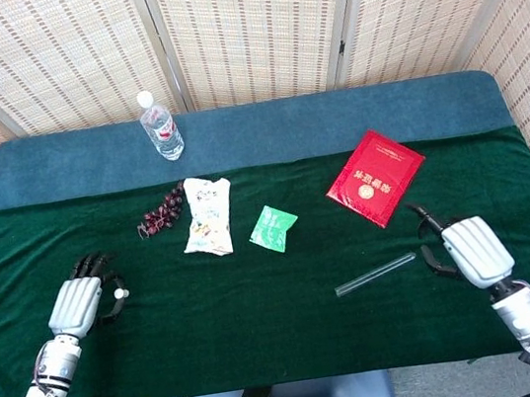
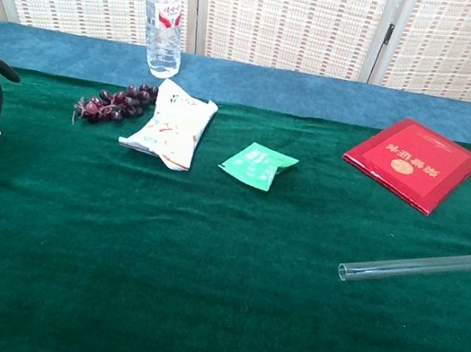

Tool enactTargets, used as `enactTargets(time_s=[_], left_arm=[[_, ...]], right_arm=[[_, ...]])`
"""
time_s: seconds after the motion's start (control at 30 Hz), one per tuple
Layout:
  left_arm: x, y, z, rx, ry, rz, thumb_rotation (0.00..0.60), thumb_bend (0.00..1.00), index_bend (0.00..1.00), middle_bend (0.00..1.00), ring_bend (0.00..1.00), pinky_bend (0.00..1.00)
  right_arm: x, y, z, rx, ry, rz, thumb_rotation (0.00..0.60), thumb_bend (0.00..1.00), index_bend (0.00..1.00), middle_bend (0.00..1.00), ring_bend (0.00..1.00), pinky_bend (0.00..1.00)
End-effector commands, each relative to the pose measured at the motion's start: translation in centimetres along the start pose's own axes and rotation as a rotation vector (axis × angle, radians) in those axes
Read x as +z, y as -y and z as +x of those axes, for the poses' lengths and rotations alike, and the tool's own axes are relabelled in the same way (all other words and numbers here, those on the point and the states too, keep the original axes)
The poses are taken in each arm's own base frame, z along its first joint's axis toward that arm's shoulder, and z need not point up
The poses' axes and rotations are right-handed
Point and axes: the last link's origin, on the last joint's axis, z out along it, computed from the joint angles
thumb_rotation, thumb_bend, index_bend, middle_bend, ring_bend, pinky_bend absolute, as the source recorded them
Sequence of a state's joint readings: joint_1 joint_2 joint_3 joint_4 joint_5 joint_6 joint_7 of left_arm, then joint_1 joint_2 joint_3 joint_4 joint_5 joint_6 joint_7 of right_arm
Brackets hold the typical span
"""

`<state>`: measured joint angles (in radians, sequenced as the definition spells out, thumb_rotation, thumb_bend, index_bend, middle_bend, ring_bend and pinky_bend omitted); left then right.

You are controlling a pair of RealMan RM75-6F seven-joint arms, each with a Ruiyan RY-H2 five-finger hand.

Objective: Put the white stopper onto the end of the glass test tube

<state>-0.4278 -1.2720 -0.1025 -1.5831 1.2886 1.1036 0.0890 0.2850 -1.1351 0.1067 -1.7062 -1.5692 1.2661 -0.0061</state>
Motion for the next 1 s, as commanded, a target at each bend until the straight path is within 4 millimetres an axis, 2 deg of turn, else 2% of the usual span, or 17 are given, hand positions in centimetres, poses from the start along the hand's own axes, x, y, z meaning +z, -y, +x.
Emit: enactTargets(time_s=[0.03,0.13,0.3,0.5,0.57,0.67,1.0], left_arm=[[-0.3,0.0,0.1,0.004,-0.003,0.0,0.6,0.47,0.6,0.17,0.04,0.0],[-0.5,0.1,0.1,0.003,0.002,0.006,0.6,0.47,0.6,0.17,0.04,0.0],[-0.8,0.4,0.0,0.0,0.01,0.018,0.6,0.47,0.6,0.17,0.04,0.0],[-0.9,0.5,-0.3,-0.004,0.022,0.028,0.6,0.46,0.6,0.17,0.04,0.0],[-1.0,0.6,-0.3,-0.004,0.023,0.03,0.6,0.46,0.6,0.17,0.04,0.0],[-1.0,0.6,-0.3,-0.006,0.024,0.031,0.6,0.46,0.6,0.17,0.03,0.0],[-1.0,0.6,-0.8,-0.013,0.033,0.034,0.6,0.46,0.59,0.17,0.04,0.0]], right_arm=[[1.8,1.0,-1.2,-0.023,0.049,0.039,0.528,0.54,0.27,0.78,0.95,0.93],[2.7,1.5,-2.1,-0.035,0.085,0.056,0.528,0.52,0.34,0.89,1.0,1.0],[3.6,2.1,-4.3,-0.06,0.161,0.08,0.529,0.52,0.41,0.99,1.0,1.0],[4.3,2.5,-7.0,-0.085,0.24,0.102,0.529,0.42,0.43,1.0,1.0,1.0],[4.3,2.6,-7.5,-0.091,0.25,0.106,0.529,0.41,0.44,1.0,1.0,1.0],[4.3,2.6,-8.2,-0.094,0.27,0.11,0.529,0.33,0.45,1.0,1.0,1.0],[4.6,2.0,-9.7,-0.124,0.302,0.098,0.528,0.33,0.46,1.0,1.0,1.0]])
